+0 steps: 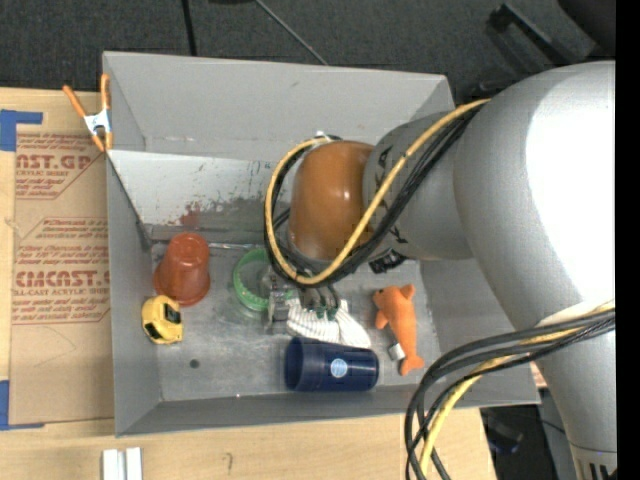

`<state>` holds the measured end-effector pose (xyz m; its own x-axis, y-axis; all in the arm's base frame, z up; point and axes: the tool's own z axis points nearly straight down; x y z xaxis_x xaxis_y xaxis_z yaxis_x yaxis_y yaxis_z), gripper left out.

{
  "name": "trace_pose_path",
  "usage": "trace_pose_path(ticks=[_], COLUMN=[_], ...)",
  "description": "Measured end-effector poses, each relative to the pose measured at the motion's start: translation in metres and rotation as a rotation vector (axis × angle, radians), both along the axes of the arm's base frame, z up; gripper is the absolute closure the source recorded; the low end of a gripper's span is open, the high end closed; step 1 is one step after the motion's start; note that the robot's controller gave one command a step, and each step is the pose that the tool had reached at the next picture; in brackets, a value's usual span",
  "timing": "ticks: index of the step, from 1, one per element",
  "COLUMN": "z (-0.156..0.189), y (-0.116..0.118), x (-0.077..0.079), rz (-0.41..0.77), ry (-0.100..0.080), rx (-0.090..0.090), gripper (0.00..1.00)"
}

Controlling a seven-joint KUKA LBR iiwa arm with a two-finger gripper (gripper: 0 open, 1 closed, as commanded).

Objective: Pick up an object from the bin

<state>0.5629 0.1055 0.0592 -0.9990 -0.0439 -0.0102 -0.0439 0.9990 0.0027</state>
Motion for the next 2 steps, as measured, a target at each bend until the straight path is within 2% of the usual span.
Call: trace_pose_path(ticks=[1, 2], z=[0.035, 0.066], y=[0.017, 0.021], x=[-0.001, -0.008], rz=[-0.048, -0.001], ry=[0.013, 0.009], rx=[-0.003, -0.002], gripper=[1.0, 1.0])
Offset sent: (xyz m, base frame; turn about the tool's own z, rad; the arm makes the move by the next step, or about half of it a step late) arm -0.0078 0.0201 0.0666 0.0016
